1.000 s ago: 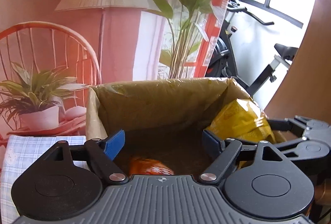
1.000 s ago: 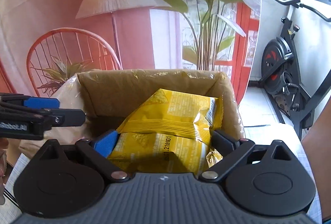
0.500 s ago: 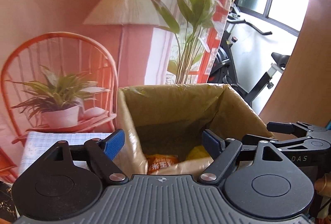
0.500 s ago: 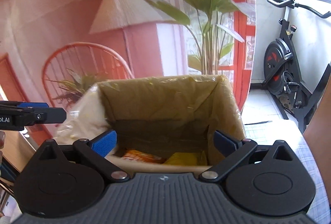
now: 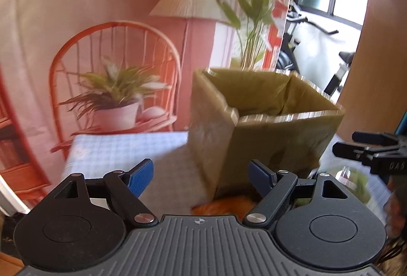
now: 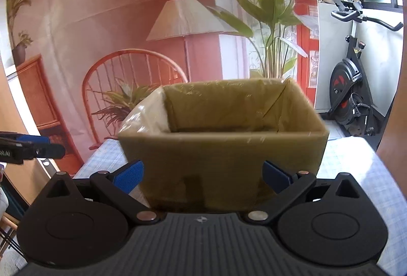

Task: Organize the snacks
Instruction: 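Withdraw both tools from the box back toward the snack pile, then grasp the yellow bar with left tool while right tool grasps clear sachet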

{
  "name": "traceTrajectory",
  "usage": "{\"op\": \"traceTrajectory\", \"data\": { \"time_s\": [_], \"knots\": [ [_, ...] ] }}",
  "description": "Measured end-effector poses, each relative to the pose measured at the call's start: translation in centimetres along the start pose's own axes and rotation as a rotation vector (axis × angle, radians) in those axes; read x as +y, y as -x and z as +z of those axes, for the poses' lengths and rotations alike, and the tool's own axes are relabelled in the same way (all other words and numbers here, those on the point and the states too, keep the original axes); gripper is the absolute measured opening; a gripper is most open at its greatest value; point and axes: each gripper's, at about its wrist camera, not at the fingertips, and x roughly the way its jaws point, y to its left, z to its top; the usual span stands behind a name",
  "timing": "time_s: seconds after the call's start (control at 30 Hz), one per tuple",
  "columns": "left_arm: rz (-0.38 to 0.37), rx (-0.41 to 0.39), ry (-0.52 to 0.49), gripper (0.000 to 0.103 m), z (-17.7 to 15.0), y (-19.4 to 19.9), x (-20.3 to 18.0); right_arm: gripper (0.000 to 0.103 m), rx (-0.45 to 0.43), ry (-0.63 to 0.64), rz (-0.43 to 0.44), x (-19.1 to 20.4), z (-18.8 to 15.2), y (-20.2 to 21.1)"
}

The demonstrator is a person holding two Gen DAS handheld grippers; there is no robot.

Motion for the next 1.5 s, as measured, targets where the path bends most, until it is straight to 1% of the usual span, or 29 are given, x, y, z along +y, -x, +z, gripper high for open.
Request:
{"op": "traceTrajectory", "data": {
  "time_s": [0.13, 0.27, 0.33, 0.47, 0.53, 0.63, 0.7, 0.8, 0.87, 0.97, 1.0, 1.13, 1.2, 1.27, 1.3, 1.37, 1.4, 1.47, 1.5],
  "knots": [
    [-0.022, 0.054, 0.006, 0.084, -2.5, 0.0, 0.6, 0.101, 0.029, -0.002, 0.012, 1.3, -2.9, -0.2],
    [-0.049, 0.112, -0.001, 0.084, -5.7, -0.7, 0.7, 0.1, 0.091, -0.032, 0.003, 2.0, -6.1, -1.1],
    [-0.066, 0.156, -0.016, 0.084, -7.5, -1.5, 0.4, 0.099, 0.127, -0.067, 0.005, 1.9, -7.7, -1.6],
    [-0.107, 0.244, -0.089, 0.084, -11.2, -3.2, -0.9, 0.098, 0.173, -0.102, -0.015, 1.6, -10.0, -2.0],
    [-0.138, 0.282, -0.143, 0.084, -12.9, -3.8, -1.7, 0.098, 0.18, -0.101, -0.027, 1.4, -10.8, -1.8],
    [-0.155, 0.314, -0.227, 0.084, -15.2, -4.0, -3.0, 0.098, 0.19, -0.101, -0.044, 1.2, -11.7, -1.7],
    [-0.173, 0.329, -0.237, 0.084, -15.8, -4.2, -3.3, 0.098, 0.199, -0.115, -0.047, 1.0, -12.2, -1.7],
    [-0.22, 0.355, -0.226, 0.084, -16.4, -4.6, -3.4, 0.098, 0.2, -0.111, -0.045, 1.0, -12.3, -1.5],
    [-0.241, 0.378, -0.244, 0.084, -17.0, -4.9, -3.7, 0.098, 0.196, -0.107, -0.043, 1.1, -12.3, -1.6],
    [-0.25, 0.39, -0.268, 0.083, -18.2, -4.7, -4.4, 0.098, 0.189, -0.109, -0.029, 1.2, -12.2, -1.7],
    [-0.245, 0.39, -0.272, 0.082, -18.3, -4.8, -4.6, 0.098, 0.189, -0.108, -0.025, 1.3, -12.2, -1.7],
    [-0.234, 0.419, -0.278, 0.07, -18.7, -5.4, -4.9, 0.098, 0.202, -0.103, -0.014, 1.7, -12.7, -2.0],
    [-0.229, 0.41, -0.286, 0.068, -18.8, -5.7, -5.1, 0.098, 0.211, -0.101, -0.012, 1.8, -13.0, -2.2],
    [-0.21, 0.396, -0.285, 0.054, -18.7, -5.8, -5.0, 0.098, 0.219, -0.105, -0.012, 1.7, -13.3, -2.3],
    [-0.196, 0.386, -0.277, 0.042, -18.6, -6.0, -4.8, 0.098, 0.224, -0.107, -0.011, 1.7, -13.4, -2.3],
    [-0.2, 0.385, -0.223, 0.041, -18.3, -6.2, -4.0, 0.097, 0.232, -0.108, -0.013, 1.7, -13.6, -2.4],
    [-0.19, 0.383, -0.192, 0.04, -18.1, -6.3, -3.4, 0.096, 0.235, -0.106, -0.011, 1.7, -13.8, -2.5],
    [-0.149, 0.376, -0.171, 0.039, -18.0, -6.4, -2.8, 0.093, 0.241, -0.101, -0.011, 1.7, -13.9, -2.5],
    [-0.131, 0.373, -0.157, 0.039, -17.9, -6.5, -2.4, 0.093, 0.242, -0.097, -0.012, 1.7, -14.0, -2.5]
  ]
}}
